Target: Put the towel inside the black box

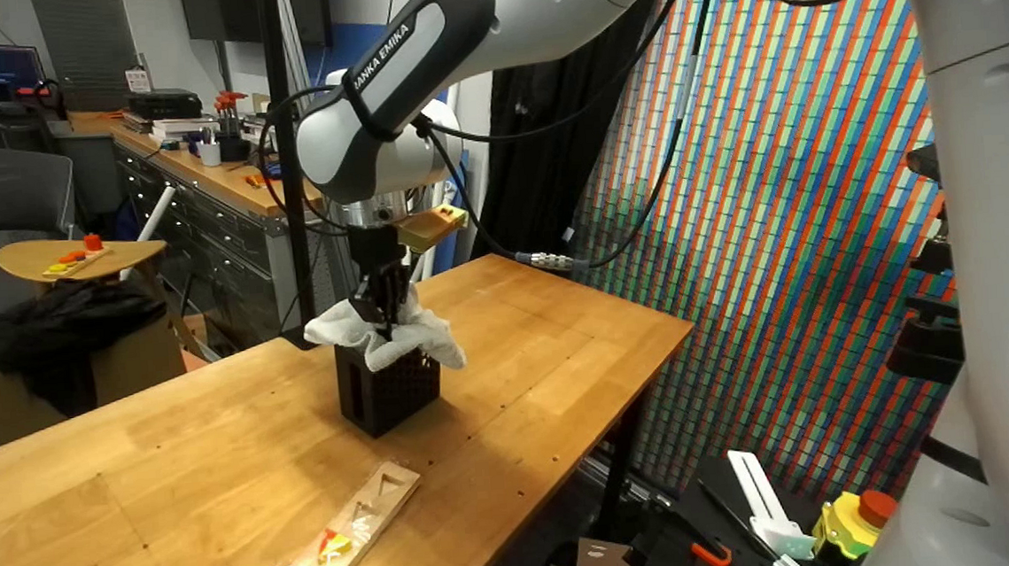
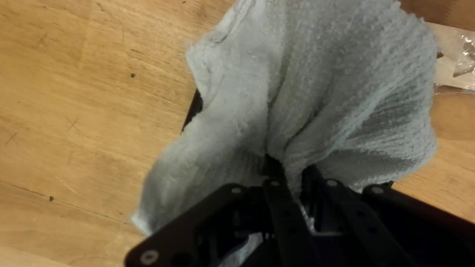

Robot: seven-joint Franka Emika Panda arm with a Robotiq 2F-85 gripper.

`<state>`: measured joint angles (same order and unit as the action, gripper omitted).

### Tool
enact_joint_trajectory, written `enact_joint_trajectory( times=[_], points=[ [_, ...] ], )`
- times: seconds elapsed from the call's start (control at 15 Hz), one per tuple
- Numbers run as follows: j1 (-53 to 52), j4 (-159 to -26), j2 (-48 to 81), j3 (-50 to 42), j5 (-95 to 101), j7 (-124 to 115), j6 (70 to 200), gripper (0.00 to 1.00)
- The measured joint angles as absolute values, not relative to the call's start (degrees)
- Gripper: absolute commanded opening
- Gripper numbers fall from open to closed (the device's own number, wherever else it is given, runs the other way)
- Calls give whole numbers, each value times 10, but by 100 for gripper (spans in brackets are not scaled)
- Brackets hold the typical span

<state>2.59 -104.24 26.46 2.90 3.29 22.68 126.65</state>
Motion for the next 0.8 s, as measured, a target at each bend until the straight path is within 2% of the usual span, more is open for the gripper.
enact_joint_trajectory(
  times=[0.73,0.8],
  points=[
    [67,-1040,299,62,-50,298,1275,7],
    [70,-1040,298,62,-54,301,1275,20]
  ],
)
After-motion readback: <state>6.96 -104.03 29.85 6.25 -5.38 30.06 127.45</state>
